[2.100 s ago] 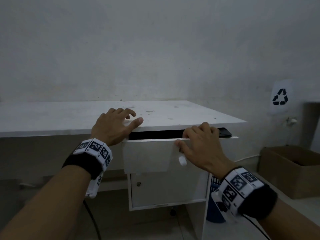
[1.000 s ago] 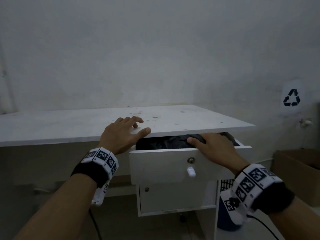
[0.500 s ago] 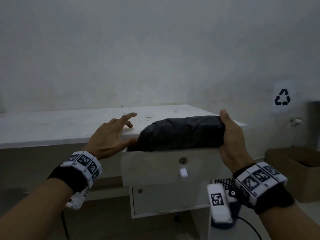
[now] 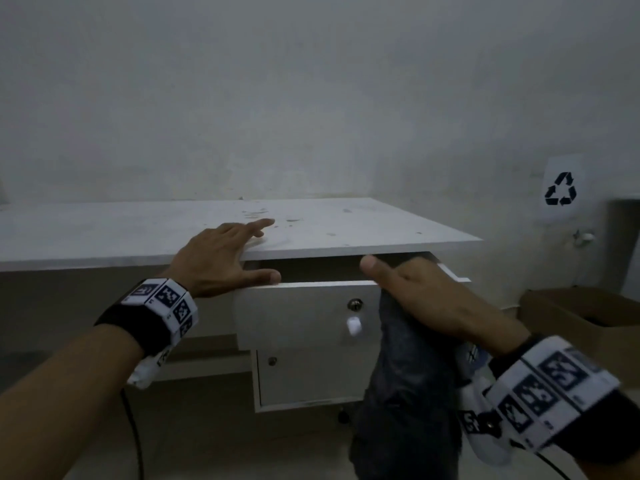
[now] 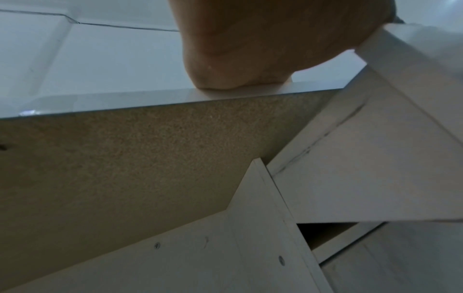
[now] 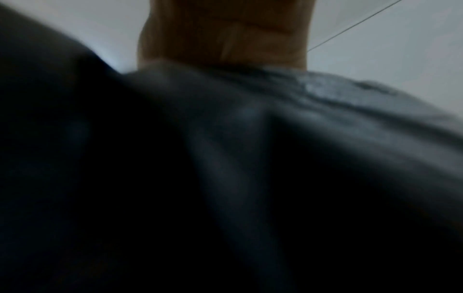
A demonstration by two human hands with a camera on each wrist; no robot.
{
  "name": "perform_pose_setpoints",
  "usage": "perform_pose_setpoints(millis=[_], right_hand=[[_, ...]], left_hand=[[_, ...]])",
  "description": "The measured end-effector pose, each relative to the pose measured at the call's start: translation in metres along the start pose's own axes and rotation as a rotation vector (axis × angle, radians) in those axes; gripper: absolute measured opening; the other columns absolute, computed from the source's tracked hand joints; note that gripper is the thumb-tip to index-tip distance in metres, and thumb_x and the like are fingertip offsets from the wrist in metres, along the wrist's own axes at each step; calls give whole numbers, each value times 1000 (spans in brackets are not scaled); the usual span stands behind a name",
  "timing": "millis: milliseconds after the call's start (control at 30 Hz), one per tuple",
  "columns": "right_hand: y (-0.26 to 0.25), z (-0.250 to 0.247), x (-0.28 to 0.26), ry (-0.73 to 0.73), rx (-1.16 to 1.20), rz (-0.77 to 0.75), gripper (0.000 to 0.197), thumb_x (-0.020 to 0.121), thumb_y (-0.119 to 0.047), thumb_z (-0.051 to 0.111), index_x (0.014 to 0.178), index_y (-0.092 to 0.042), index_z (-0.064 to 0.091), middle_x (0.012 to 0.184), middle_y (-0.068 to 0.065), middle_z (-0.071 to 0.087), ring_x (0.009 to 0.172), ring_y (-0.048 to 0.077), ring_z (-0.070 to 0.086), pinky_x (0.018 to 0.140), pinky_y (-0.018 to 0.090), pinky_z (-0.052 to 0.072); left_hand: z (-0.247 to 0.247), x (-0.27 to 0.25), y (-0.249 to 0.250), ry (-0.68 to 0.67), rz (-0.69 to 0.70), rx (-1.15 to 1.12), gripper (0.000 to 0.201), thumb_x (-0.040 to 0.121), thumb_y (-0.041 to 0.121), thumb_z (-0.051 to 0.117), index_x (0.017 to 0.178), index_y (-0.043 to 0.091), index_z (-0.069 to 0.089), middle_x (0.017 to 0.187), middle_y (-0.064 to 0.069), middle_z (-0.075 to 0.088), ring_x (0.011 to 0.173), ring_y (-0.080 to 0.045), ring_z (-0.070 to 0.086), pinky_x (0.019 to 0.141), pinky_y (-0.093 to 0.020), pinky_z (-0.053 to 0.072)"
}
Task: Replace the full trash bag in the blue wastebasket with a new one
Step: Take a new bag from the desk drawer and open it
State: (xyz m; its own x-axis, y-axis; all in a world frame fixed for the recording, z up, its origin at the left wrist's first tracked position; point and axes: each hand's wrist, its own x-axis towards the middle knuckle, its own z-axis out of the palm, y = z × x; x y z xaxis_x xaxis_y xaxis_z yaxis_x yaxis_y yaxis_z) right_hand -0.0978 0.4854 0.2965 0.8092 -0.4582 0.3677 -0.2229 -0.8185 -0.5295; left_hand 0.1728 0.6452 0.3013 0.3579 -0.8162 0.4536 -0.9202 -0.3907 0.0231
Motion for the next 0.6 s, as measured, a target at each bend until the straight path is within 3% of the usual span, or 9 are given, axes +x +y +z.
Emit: perform_pose_setpoints(millis=[67, 133, 267, 367, 500, 600], right_hand=[[18, 21, -1, -115, -81, 16, 58, 87, -71, 32, 71, -18, 49, 67, -6, 54, 63, 12, 53, 63, 29, 40], [30, 39, 0, -118, -181, -5, 46, 89, -68, 37, 79, -26, 53, 73, -7, 58, 72, 11, 57, 64, 30, 43], [28, 66, 3, 68, -457, -29, 53, 86, -69, 43, 68, -20, 54, 66, -6, 58, 60, 10, 54, 62, 29, 48], [20, 77, 2, 149, -639, -49, 45, 89, -64, 43, 74, -22, 50, 75, -2, 61, 60, 12, 47, 61, 25, 37], [20, 82, -1, 235, -637, -21, 35, 96, -49, 39, 74, -22, 47, 69, -2, 53, 50, 9, 35, 55, 25, 30], [19, 82, 18, 381, -571, -3, 35, 95, -47, 44, 74, -19, 45, 66, -2, 46, 54, 16, 41, 52, 28, 28]], left_hand=[[0, -1, 1, 0, 0, 10, 116, 50, 102, 16, 148, 41, 15, 144, 8, 47, 129, -20, 44, 103, -45, 39], [0, -1, 2, 5, -1, 10, 115, 51, 102, 14, 148, 40, 16, 143, 9, 48, 128, -20, 45, 102, -44, 39], [1, -1, 1, 21, -3, 3, 109, 55, 100, 14, 147, 41, 19, 141, 9, 49, 127, -19, 46, 101, -44, 40], [2, -2, 1, 37, 2, -4, 104, 59, 97, 15, 146, 40, 20, 139, 9, 51, 126, -20, 47, 99, -45, 41], [4, -1, 1, 90, -11, -55, 92, 68, 91, 14, 145, 42, 23, 137, 12, 53, 127, -18, 47, 97, -45, 41], [2, -1, 0, 145, -40, -135, 83, 73, 86, 12, 142, 42, 29, 136, 14, 53, 126, -16, 47, 96, -45, 40]])
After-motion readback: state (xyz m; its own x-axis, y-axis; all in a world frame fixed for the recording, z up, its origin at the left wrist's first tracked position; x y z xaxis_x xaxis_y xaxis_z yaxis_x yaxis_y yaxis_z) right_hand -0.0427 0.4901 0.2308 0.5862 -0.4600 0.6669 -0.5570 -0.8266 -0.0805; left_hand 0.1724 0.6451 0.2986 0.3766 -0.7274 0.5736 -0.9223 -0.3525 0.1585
